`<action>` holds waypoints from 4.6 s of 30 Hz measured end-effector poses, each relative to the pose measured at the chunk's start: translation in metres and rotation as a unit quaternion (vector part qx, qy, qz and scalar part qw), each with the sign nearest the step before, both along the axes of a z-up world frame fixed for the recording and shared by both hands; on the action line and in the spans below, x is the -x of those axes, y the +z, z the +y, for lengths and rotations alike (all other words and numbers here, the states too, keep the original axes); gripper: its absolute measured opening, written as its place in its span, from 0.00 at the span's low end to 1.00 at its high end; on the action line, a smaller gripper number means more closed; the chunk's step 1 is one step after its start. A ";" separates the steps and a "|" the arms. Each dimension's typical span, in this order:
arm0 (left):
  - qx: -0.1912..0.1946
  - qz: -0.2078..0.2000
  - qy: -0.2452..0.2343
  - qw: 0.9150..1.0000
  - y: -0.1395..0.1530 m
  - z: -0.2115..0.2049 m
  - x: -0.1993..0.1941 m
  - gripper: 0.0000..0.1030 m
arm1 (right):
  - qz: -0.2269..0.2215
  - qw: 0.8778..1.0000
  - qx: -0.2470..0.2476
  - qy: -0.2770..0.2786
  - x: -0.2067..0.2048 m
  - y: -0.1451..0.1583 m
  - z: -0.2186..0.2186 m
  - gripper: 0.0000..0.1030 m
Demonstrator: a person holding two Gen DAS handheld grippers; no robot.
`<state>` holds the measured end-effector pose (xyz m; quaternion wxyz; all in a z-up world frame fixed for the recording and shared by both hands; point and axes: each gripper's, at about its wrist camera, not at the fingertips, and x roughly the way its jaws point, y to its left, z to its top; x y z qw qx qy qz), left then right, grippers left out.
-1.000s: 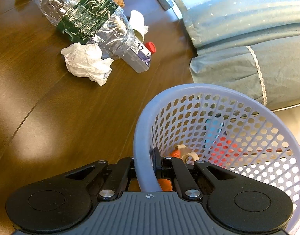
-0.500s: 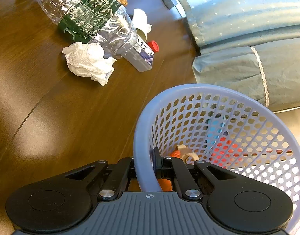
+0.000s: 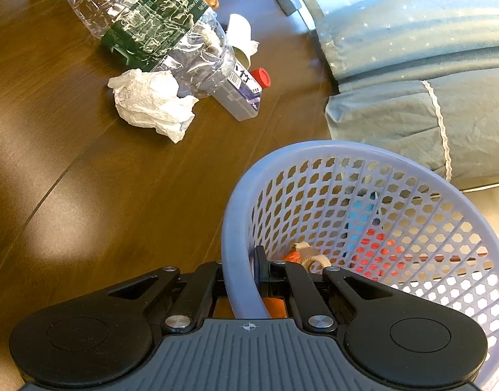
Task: Collect trash
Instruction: 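Grasp the white medicine box with the left tool and lift it, then drop the white medicine box into the wastebasket with the left tool, then grasp the orange mesh net with the left tool and lift it toward the basket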
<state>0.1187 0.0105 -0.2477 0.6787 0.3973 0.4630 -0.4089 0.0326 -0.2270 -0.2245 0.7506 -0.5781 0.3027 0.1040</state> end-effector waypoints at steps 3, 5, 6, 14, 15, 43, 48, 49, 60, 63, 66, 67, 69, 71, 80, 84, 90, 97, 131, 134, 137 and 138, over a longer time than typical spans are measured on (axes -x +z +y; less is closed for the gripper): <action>-0.003 0.005 0.002 1.000 -0.002 0.000 -0.002 0.69 | 0.001 1.000 -0.001 -0.001 -0.001 0.000 0.001 0.00; -0.006 0.006 0.003 1.000 -0.002 0.000 -0.002 0.69 | 0.000 1.000 -0.002 -0.003 -0.001 0.000 0.001 0.00; -0.008 0.007 0.004 1.000 -0.003 0.000 -0.003 0.69 | 0.000 1.000 -0.002 -0.003 -0.002 0.000 0.001 0.00; -0.010 -0.007 -0.004 1.000 0.009 -0.001 0.004 0.66 | -0.001 1.000 -0.003 -0.004 -0.002 0.001 0.000 0.00; -0.013 -0.008 -0.005 1.000 0.011 0.000 0.005 0.66 | -0.001 1.000 -0.003 -0.004 -0.002 0.001 0.000 0.00; -0.159 -0.127 -0.108 0.973 0.075 0.010 0.031 0.63 | -0.008 1.000 -0.013 -0.010 -0.003 0.004 -0.001 0.00; -0.155 -0.139 -0.116 0.971 0.088 0.002 0.031 0.63 | -0.008 1.000 -0.013 -0.011 -0.003 0.004 -0.001 0.00; -0.153 -0.142 -0.117 0.971 0.091 0.000 0.031 0.63 | -0.008 1.000 -0.014 -0.011 -0.003 0.004 -0.001 0.00; -0.117 -0.206 -0.175 0.956 0.145 -0.063 0.015 0.63 | -0.008 1.000 -0.022 -0.014 -0.005 0.008 0.004 0.00; -0.100 -0.223 -0.197 0.949 0.154 -0.088 0.008 0.63 | -0.007 1.000 -0.024 -0.012 -0.005 0.010 0.007 0.00; -0.086 -0.244 -0.224 0.940 0.161 -0.118 0.000 0.63 | -0.006 1.000 -0.024 -0.011 -0.006 0.011 0.008 0.00; -0.082 -0.252 -0.234 0.935 0.162 -0.128 -0.002 0.63 | -0.005 1.000 -0.024 -0.010 -0.006 0.012 0.008 0.00; -0.077 -0.268 -0.254 0.926 0.163 -0.146 -0.005 0.63 | -0.003 1.000 -0.024 -0.011 -0.007 0.014 0.008 0.00; -0.074 -0.282 -0.274 0.916 0.161 -0.162 -0.008 0.63 | -0.001 1.000 -0.026 -0.012 -0.007 0.015 0.008 0.00; -0.067 -0.342 -0.335 0.876 0.139 -0.220 -0.016 0.64 | 0.017 0.999 -0.032 -0.018 -0.008 0.023 0.006 0.00; -0.055 -0.389 -0.319 0.862 0.127 -0.242 -0.032 0.72 | 0.018 0.999 -0.037 -0.021 -0.008 0.025 0.005 0.00; -0.022 -0.363 -0.258 0.895 0.148 -0.239 -0.046 0.72 | 0.022 0.999 -0.041 -0.022 -0.008 0.024 0.005 0.00; -0.035 -0.337 -0.196 0.920 0.149 -0.195 -0.047 0.72 | 0.017 0.998 -0.048 -0.028 -0.008 0.025 0.004 0.00; -0.007 -0.047 0.280 0.959 0.043 0.020 -0.076 0.48 | 0.025 0.998 -0.037 -0.032 -0.012 0.028 0.002 0.00; 0.028 -0.015 0.343 0.939 0.041 0.033 -0.085 0.48 | 0.025 0.998 -0.037 -0.033 -0.014 0.028 0.002 0.00; 0.029 -0.009 0.366 0.930 0.038 0.036 -0.088 0.48 | 0.025 0.998 -0.036 -0.033 -0.015 0.028 0.002 0.00; 0.031 -0.007 0.375 0.926 0.037 0.037 -0.090 0.47 | 0.026 0.998 -0.036 -0.033 -0.015 0.028 0.002 0.00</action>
